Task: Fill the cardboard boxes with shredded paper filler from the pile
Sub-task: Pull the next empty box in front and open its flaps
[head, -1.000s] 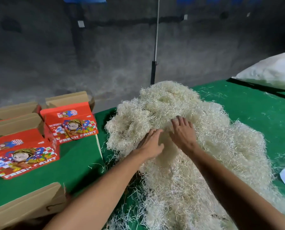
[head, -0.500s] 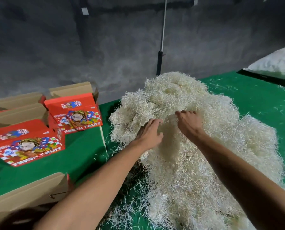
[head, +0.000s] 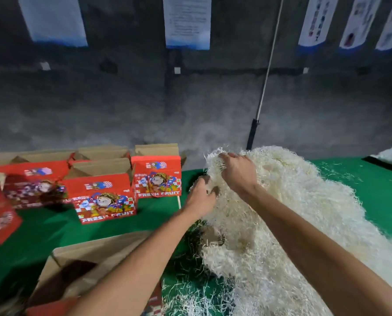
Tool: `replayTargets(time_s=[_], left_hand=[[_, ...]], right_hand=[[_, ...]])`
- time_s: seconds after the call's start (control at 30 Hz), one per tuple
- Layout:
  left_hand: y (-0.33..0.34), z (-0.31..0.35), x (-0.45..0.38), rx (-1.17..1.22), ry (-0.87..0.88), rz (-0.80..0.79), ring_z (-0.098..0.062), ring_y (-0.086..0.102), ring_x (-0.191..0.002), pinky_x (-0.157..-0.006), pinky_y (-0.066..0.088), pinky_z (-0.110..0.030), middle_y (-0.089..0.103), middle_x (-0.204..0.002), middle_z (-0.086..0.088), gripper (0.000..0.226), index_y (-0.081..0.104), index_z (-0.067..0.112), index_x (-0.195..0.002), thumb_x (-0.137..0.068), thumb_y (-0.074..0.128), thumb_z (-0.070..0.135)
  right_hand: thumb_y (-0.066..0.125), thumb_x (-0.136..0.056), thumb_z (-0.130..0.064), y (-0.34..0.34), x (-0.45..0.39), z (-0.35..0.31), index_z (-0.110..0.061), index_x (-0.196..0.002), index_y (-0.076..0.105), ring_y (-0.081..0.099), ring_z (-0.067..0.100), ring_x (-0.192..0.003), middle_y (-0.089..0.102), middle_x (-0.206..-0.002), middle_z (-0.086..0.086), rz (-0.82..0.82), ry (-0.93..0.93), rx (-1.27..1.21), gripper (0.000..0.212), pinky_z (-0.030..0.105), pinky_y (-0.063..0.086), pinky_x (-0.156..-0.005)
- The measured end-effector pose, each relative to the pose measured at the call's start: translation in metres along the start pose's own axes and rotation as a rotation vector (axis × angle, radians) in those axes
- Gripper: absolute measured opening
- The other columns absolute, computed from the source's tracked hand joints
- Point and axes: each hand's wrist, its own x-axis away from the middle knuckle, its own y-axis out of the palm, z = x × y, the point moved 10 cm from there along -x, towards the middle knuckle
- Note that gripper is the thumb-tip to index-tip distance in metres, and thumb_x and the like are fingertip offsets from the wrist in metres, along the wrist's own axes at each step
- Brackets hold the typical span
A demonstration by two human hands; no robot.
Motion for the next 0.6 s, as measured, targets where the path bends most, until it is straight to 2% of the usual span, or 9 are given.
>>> replayTargets(time_s=[0.1,0.17,0.2,0.23,0.3,0.37,0.4,0.5,0.6], left_hand=[[-0.036,-0.027,0.02,0.06,-0.191,0.002,-0.029,0.061,-0.109,-0.089,0.05,-0.037,0.058,-0.119,-0.009,0.049,0.042,0.01,-0.136,-0.1,0.049,0.043],[-0.055,-0.033,0.03,0.201,-0.219,-0.017,-0.029,0.064,-0.107,-0.092,0.051,-0.038,0.06,-0.125,-0.015,0.053,0.047,0.006,-0.13,-0.095,0.059,0.044],[-0.067,-0.033,0.032,0.302,-0.201,0.007,-0.026,0.063,-0.108,-0.094,0.051,-0.036,0.057,-0.134,-0.014,0.05,0.047,0.009,-0.129,-0.092,0.066,0.038],[-0.08,-0.032,0.036,0.436,-0.192,0.025,-0.024,0.059,-0.115,-0.098,0.048,-0.032,0.051,-0.141,-0.011,0.059,0.04,0.009,-0.138,-0.091,0.07,0.031],[-0.109,-0.04,0.039,0.821,-0.217,0.112,-0.022,0.055,-0.124,-0.095,0.048,-0.027,0.048,-0.144,-0.01,0.066,0.026,0.006,-0.149,-0.097,0.061,0.027],[-0.152,-0.059,0.049,0.921,-0.279,0.303,-0.017,0.071,-0.088,-0.066,0.059,-0.022,0.066,-0.115,-0.01,0.042,0.041,0.006,-0.142,-0.105,0.045,0.025],[-0.173,-0.067,0.054,0.844,-0.314,0.365,-0.014,0.069,-0.074,-0.059,0.057,-0.024,0.067,-0.1,-0.006,0.031,0.048,0.01,-0.134,-0.105,0.045,0.019],[-0.228,-0.074,0.063,0.644,-0.267,0.439,-0.01,0.057,-0.082,-0.085,0.052,-0.034,0.059,-0.1,0.003,0.033,0.05,0.02,-0.121,-0.094,0.055,0.002],[-0.263,-0.081,0.073,0.768,-0.254,0.445,-0.011,0.052,-0.099,-0.097,0.04,-0.035,0.051,-0.116,0.005,0.045,0.042,0.02,-0.131,-0.092,0.061,0.008]], right_hand=[[0.056,-0.072,0.002,-0.013,-0.01,-0.061,-0.023,-0.131,0.063,0.068,0.024,-0.097,0.071,-0.118,0.001,0.018,-0.035,-0.13,0.065,0.039,0.055,-0.087],[0.055,-0.07,0.0,-0.022,-0.017,-0.092,-0.025,-0.128,0.064,0.068,0.028,-0.098,0.07,-0.119,0.001,0.026,0.006,-0.294,0.065,0.037,0.056,-0.083],[0.055,-0.072,0.0,-0.022,-0.021,-0.107,-0.026,-0.128,0.063,0.067,0.029,-0.101,0.07,-0.12,0.002,0.009,0.033,-0.378,0.063,0.038,0.056,-0.083],[0.055,-0.075,-0.001,-0.022,-0.024,-0.123,-0.026,-0.129,0.063,0.066,0.029,-0.104,0.07,-0.119,0.003,-0.024,0.042,-0.457,0.06,0.037,0.056,-0.084],[0.055,-0.078,-0.002,-0.023,-0.025,-0.156,-0.027,-0.126,0.065,0.068,0.019,-0.102,0.072,-0.113,-0.001,-0.066,0.006,-0.673,0.055,0.027,0.056,-0.083],[0.055,-0.082,-0.012,-0.027,-0.02,-0.183,-0.033,-0.128,0.06,0.065,0.004,-0.101,0.068,-0.115,-0.008,-0.1,-0.053,-0.847,0.051,0.017,0.051,-0.085],[0.057,-0.088,-0.023,-0.026,-0.016,-0.195,-0.035,-0.135,0.052,0.063,0.006,-0.106,0.065,-0.123,-0.006,-0.125,-0.094,-0.851,0.049,0.023,0.051,-0.091],[0.056,-0.091,-0.064,-0.011,0.004,-0.218,-0.031,-0.145,0.024,0.058,0.018,-0.118,0.055,-0.138,-0.001,-0.197,-0.162,-0.751,0.071,0.039,0.047,-0.101],[0.058,-0.086,-0.069,0.023,0.029,-0.227,-0.04,-0.151,0.003,0.053,0.02,-0.125,0.045,-0.148,0.004,-0.377,-0.042,-0.811,0.09,0.04,0.047,-0.1]])
